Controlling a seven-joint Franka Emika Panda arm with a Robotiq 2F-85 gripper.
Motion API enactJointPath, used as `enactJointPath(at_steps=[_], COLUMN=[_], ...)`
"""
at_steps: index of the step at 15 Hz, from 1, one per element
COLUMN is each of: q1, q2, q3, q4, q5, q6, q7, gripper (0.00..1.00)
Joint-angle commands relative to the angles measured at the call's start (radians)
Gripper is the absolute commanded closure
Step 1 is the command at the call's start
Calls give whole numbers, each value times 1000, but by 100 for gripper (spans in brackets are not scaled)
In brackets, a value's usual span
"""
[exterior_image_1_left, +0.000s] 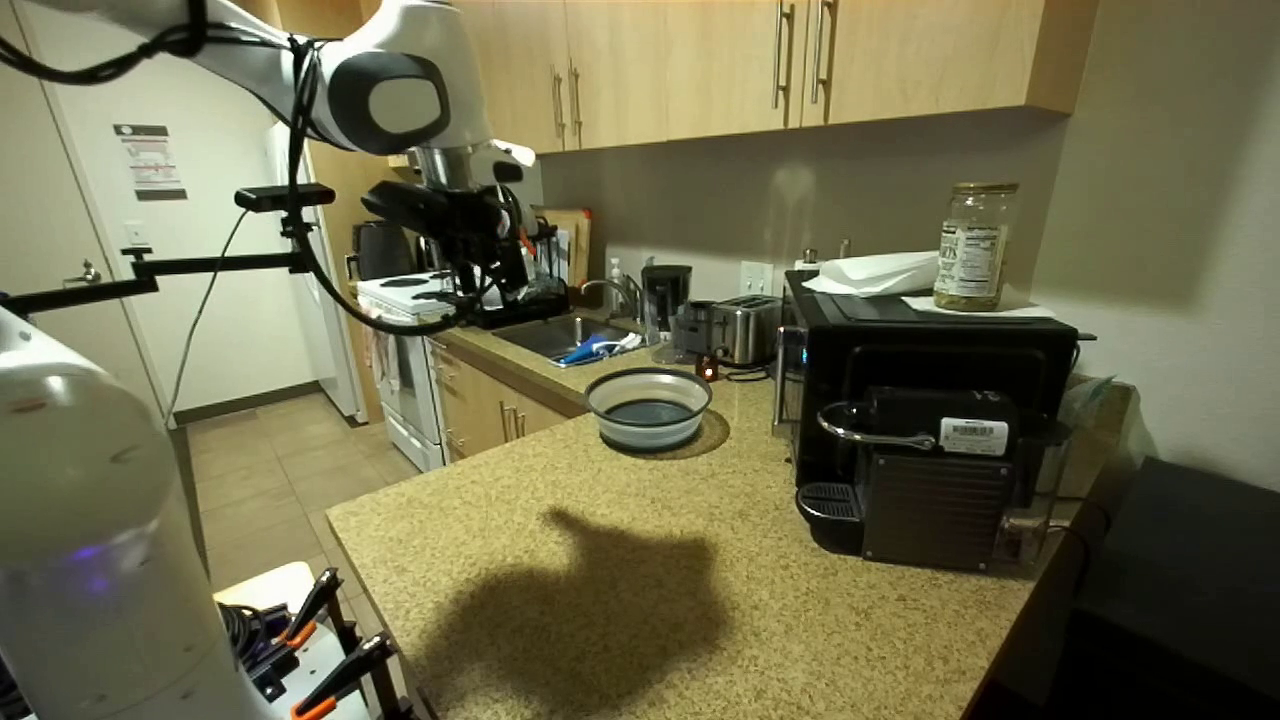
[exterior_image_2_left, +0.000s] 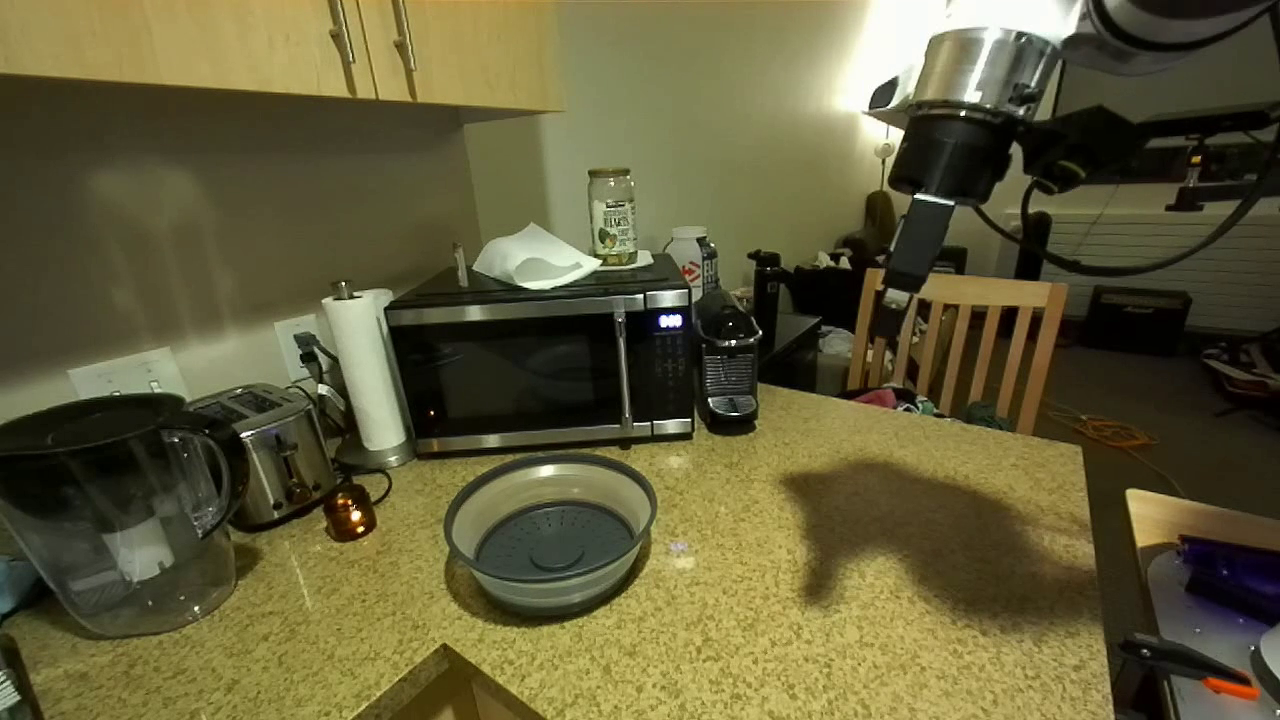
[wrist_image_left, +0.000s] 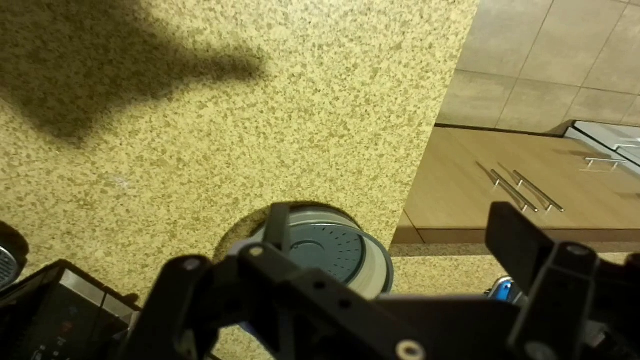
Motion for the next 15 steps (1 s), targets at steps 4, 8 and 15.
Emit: enactJointPath(at_steps=[4,8,15], q1=[-55,-69,-78], q2=[338,486,656], q3=[-8,-6,-3], q4=[185,319,460], q5=[-5,0,-55], q6=[99,110,117], q7=[-13,0,139], gripper=[0,0,0])
